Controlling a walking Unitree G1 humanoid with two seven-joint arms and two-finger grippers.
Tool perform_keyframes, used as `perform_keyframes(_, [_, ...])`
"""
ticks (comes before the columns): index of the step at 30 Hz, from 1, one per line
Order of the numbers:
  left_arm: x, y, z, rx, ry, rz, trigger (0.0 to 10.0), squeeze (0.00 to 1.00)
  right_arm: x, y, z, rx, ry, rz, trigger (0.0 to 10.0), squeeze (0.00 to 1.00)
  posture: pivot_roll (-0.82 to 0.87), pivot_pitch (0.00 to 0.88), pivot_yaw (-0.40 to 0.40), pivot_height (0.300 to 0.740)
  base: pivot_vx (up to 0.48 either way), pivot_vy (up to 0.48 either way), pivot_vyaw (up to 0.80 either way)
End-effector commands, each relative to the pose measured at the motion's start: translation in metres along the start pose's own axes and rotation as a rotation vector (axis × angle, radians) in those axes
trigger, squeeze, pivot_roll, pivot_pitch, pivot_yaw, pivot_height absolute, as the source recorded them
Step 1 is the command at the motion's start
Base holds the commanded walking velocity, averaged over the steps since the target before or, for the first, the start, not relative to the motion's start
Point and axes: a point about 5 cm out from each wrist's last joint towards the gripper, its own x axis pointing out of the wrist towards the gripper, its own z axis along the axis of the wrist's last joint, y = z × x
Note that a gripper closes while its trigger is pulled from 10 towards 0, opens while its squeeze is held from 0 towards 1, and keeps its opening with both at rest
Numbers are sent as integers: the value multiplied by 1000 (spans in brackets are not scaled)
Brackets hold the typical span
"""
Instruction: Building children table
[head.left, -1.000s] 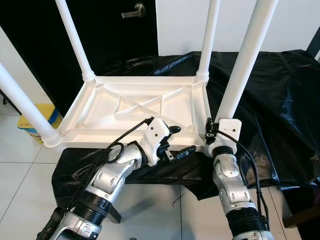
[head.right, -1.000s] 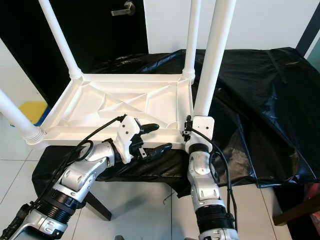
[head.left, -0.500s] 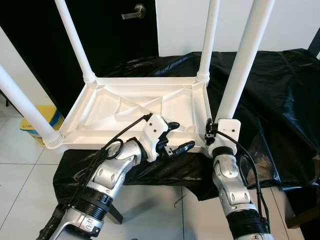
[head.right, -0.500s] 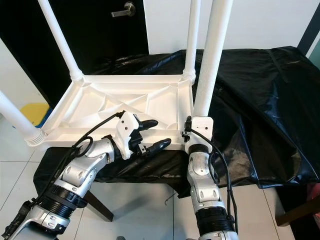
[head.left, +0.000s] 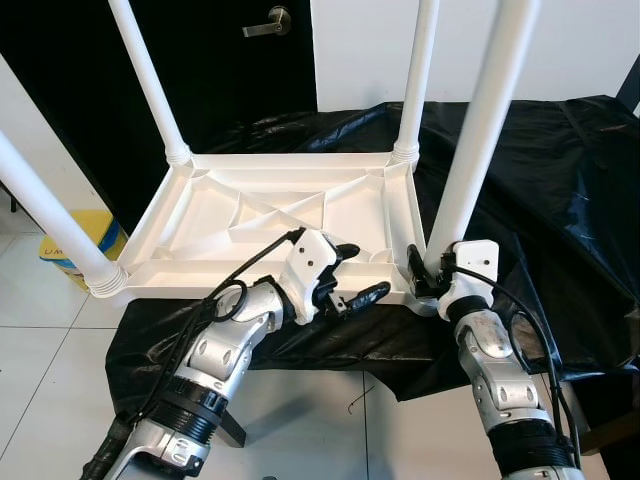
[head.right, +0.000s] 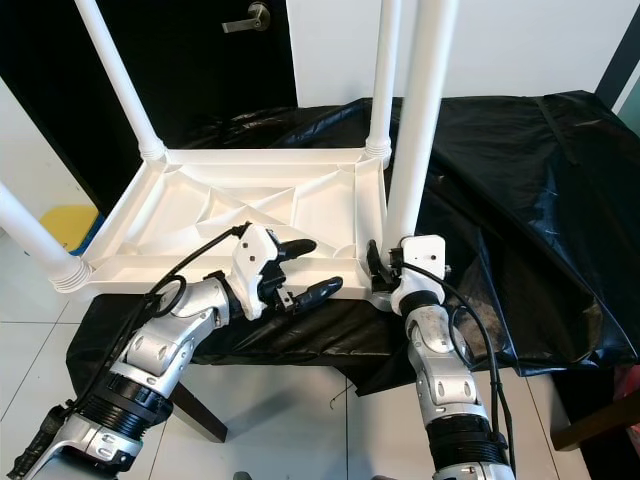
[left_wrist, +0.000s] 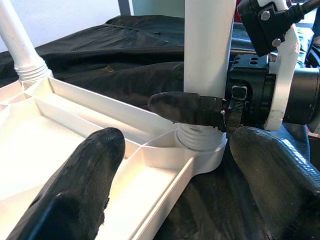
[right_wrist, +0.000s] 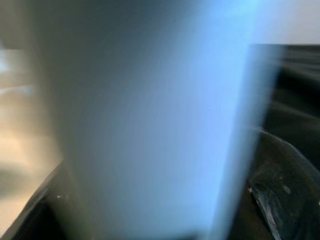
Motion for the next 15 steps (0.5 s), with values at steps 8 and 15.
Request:
perform_keyframes(8, [-6,1,-3,27,18,-35,10000,0,8,-22,1,-51,10,315,10000,0,-112,0,40,740,0,0,0])
perform_keyframes(15, [-3,8,2,55,15,-35,10000,0,20,-28,8,-65,30,459,10000,0,-104,0,28,740,0,0,0])
